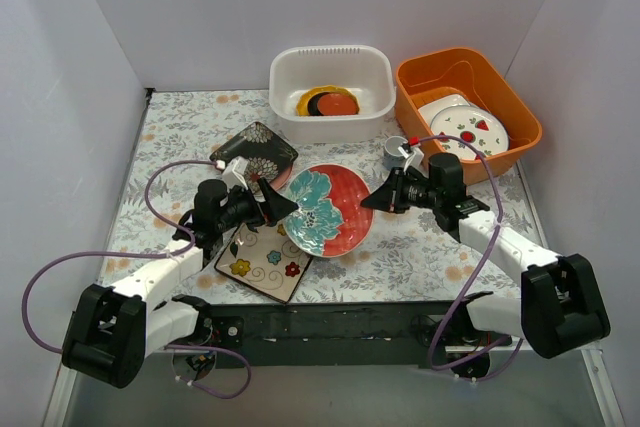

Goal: Place the plates into the plastic bin on the countertop
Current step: Pick up the plate at the center of the board, then place the plate in the plastic bin.

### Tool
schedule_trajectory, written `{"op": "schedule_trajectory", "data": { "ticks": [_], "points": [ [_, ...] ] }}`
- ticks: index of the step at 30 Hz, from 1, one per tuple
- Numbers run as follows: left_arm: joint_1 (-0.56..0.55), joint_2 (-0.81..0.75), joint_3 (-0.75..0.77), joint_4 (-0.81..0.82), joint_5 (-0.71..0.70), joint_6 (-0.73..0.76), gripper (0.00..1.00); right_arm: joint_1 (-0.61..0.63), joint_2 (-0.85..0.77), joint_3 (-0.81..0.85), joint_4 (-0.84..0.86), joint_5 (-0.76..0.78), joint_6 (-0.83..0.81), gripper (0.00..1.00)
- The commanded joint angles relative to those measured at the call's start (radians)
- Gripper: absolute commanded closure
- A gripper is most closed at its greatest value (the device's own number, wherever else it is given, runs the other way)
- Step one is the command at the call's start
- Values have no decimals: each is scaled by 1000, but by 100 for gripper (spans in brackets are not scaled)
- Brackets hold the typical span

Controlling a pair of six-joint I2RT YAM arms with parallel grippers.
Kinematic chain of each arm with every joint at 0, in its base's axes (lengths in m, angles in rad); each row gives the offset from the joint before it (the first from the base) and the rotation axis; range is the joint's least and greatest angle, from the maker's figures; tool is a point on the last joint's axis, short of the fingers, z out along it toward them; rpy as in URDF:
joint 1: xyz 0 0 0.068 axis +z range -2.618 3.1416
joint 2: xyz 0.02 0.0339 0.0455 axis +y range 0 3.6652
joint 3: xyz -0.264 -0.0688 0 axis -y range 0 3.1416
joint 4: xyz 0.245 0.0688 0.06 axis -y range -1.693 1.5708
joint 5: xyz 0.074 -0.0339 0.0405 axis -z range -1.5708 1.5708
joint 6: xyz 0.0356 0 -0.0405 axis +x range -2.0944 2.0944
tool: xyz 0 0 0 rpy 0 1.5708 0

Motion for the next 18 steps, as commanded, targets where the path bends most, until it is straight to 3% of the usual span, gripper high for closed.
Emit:
{"op": "schedule_trajectory", "data": {
  "ticks": [1,11,15,18],
  "points": [
    [5,-27,-30,58,57,-27,2,-1,16,49,252,-142,104,99],
    [4,-9,-111,234,132,-145,10,7,102,61,407,-223,164,99],
    [4,-4,-107,257,157,-148,26,13,146,59,473,-255,210,99],
    [2,-9,-110,274,158,-155,45,16,161,59,513,-272,227,99]
  ]
}}
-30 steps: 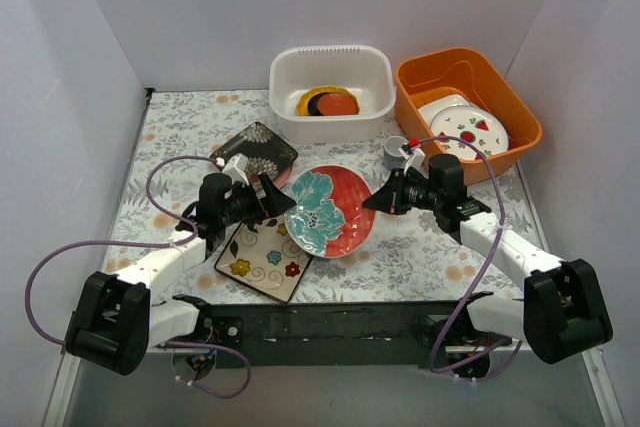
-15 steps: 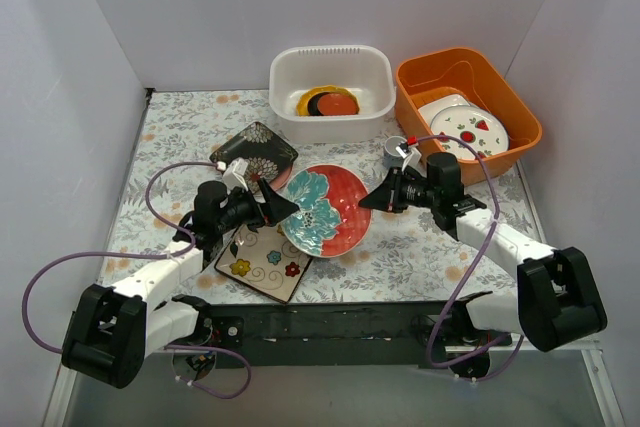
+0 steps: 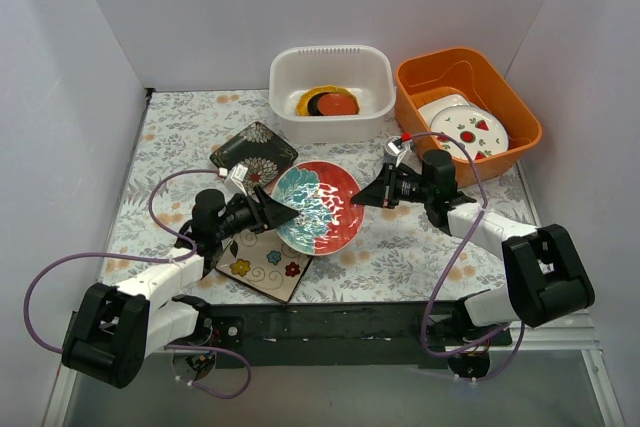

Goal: Place the plates into the plastic bin on the countertop
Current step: Place the plate in the plastic bin.

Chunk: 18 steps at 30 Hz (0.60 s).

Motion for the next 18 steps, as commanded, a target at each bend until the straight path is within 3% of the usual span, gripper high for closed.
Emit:
{"op": "schedule_trajectory", "data": {
  "ticks": [1,3,5,8,13,16,18],
  "points": [
    [2,-4,-2,62,32,-12,56,9,1,61,241,-128,99,99],
    [1,1,-2,72,39,-18,67,11,9,64,247,-139,100,99],
    [-1,7,-1,77,43,-21,84,9,11,62,248,-140,100,99],
    [-2,10,1,74,45,-21,100,11,15,58,259,-142,100,99],
    [-2,10,12,71,40,-18,100,11,8,39,249,-140,90,93],
    [-4,18,21,78,40,-18,100,11,-17,38,160,-106,27,80],
    [-4,19,32,82,46,-15,100,11,-46,36,111,-68,-30,66]
  ]
}}
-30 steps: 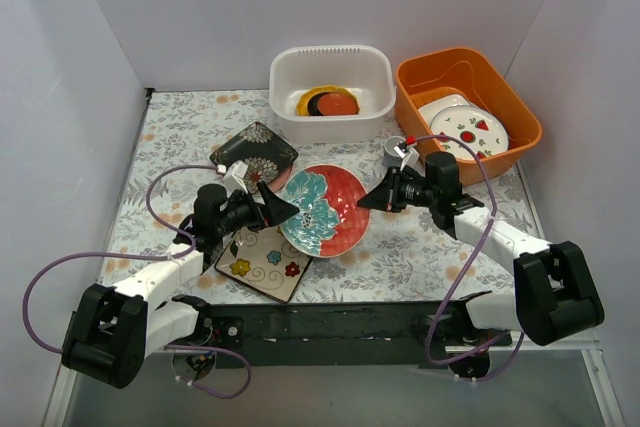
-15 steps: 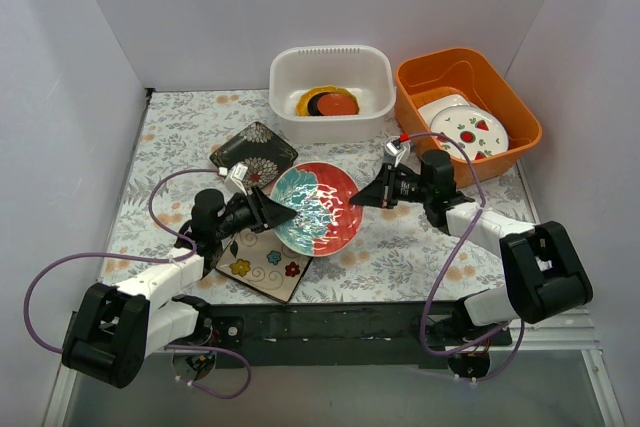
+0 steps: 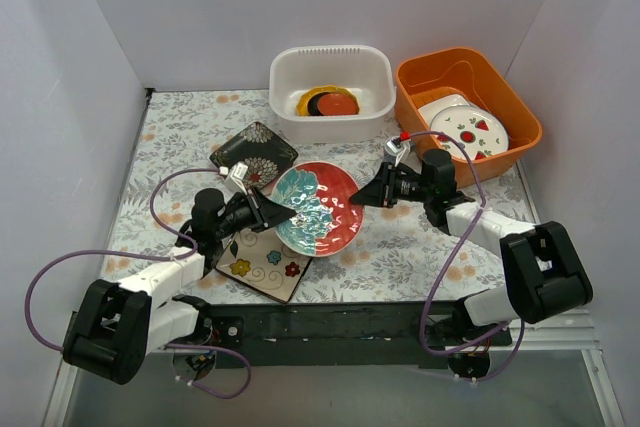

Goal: Place the plates into the plastic bin on the countertop
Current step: Place the plate in the plastic bin.

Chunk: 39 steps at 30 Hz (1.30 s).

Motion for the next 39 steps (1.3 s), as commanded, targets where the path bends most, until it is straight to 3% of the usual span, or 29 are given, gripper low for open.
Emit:
{"op": "schedule_trajectory", "data": {
  "ticks": [1,5,8,17,26,39],
  "points": [
    [-6,9,38,16,9,41,100,6,-89,35,2,-7,-67,61],
    [-6,27,71,24,17,59,100,6,-152,27,-137,67,-144,36],
    [-6,50,101,37,26,67,100,-1,-184,21,-184,96,-176,24],
    [-6,161,165,139,58,56,100,-23,-293,15,-360,211,-274,4],
    [-6,313,283,189,73,55,100,-32,-375,-33,-418,263,-294,2],
    [-5,440,567,11,63,160,100,-34,-378,-103,-423,243,-362,2]
  ]
}}
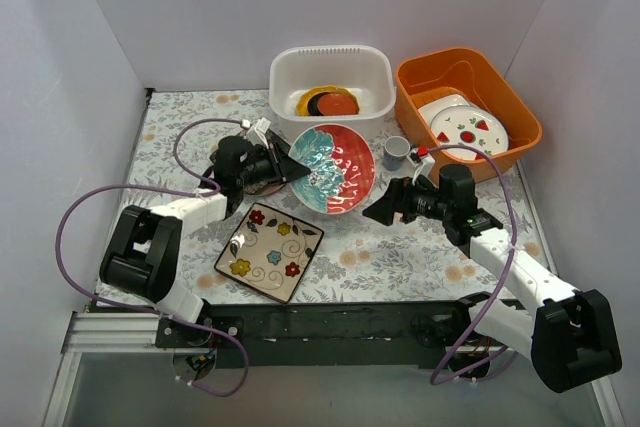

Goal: Place the plates into the plastic bin on the countertop
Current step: Place the plate in the plastic bin.

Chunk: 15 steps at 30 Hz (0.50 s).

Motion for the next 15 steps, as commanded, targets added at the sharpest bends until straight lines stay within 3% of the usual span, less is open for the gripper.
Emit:
{"op": "schedule_trajectory", "data": {
  "ticks": [1,15],
  "points": [
    [4,6,136,57,50,18,100,-5,-18,-52,24,-14,-55,2],
    [6,145,501,-101,-24,66,100,-6,112,-166,193,-133,-44,2]
  ]
}}
